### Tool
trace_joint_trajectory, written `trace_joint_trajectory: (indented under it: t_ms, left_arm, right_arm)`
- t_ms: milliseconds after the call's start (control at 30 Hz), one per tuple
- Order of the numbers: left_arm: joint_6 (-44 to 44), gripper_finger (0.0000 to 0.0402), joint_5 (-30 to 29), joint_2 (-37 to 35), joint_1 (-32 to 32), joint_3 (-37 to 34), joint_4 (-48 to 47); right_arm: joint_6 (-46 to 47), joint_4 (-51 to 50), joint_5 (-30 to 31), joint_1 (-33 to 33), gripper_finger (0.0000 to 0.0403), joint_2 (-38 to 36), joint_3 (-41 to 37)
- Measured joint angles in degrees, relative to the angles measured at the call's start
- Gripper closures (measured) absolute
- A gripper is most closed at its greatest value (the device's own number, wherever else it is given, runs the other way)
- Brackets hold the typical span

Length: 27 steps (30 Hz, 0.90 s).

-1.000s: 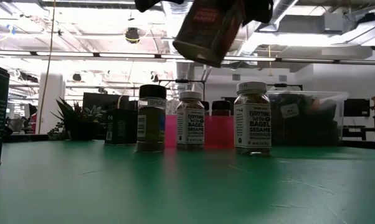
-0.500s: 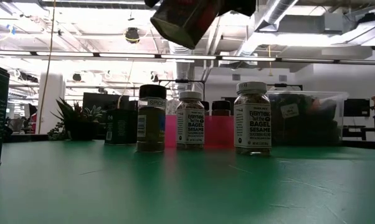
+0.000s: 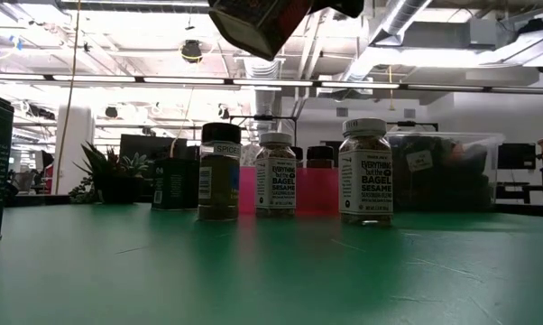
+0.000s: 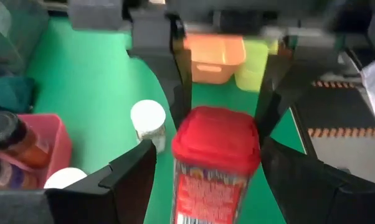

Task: Sort spices by type
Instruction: Put the red seasoning can into the blue bin

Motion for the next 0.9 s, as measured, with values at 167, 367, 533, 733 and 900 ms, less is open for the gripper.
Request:
trace_joint_trajectory:
  t_ms: [167,367,533,733,900]
  left_arm:
    - [1.0,0.0125,0.7,0.0,0.1,0.0,-2.6]
    - [1.8,0.0125,0.8,0.0,0.1,0.0,-2.3]
    - [3.0,0.0148,1.3,0.0,0.1,0.0,-1.9]
    - [3.4,0.0214,3.0,0.0,0.1,0.0,-2.4]
    - [2.9,0.0214,3.0,-0.1,0.1,0.0,-2.6]
  right_arm:
    - [-1.0,0.6,0.0,-0.3,0.0151,-0.7,0.0]
    - [-1.7,2.3,0.0,-0.3,0.0151,-0.7,0.0]
    - [-1.9,3.0,0.0,-0.7,0.0149,-0.7,0.0]
    - [-2.1,3.5,-0.1,-0.7,0.0141,-0.8,0.0]
    - [-1.7,4.9,-0.1,-0.7,0.0139,-0.8,0.0]
